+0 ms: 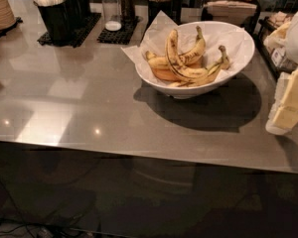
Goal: Pick banana from white bowl
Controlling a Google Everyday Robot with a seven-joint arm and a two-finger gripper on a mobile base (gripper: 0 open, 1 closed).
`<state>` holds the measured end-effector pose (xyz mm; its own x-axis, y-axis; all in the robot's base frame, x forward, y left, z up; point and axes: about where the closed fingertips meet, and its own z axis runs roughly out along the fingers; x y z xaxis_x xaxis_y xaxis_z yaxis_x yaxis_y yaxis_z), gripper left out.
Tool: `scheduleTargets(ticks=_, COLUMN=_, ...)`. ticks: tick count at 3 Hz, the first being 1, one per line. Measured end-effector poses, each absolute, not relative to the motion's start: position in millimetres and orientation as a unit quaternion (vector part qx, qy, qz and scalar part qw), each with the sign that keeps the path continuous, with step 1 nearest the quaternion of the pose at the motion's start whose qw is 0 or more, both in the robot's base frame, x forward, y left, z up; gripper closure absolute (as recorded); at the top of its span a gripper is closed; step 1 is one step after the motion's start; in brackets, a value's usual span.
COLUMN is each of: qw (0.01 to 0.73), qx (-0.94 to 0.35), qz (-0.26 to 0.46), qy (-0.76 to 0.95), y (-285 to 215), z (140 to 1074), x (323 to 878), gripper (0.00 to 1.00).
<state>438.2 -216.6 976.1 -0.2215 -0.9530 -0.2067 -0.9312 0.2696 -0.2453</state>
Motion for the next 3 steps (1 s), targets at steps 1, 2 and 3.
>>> scheduleTargets(ticks=1, qw=0.17, qx=-0.602, qz=-0.039, qy=0.779, y=-212, z=980, x=443, gripper=0.0)
scheduleTargets(ticks=2, qw=0.206, qx=-0.598, qz=-0.02, qy=0.775, y=-190, z=993, x=476, gripper=0.0)
scheduleTargets(ticks=3, qw=0.247, qx=-0.592, qz=0.019, qy=0.767, y=-156, z=1005, x=518, gripper=0.0)
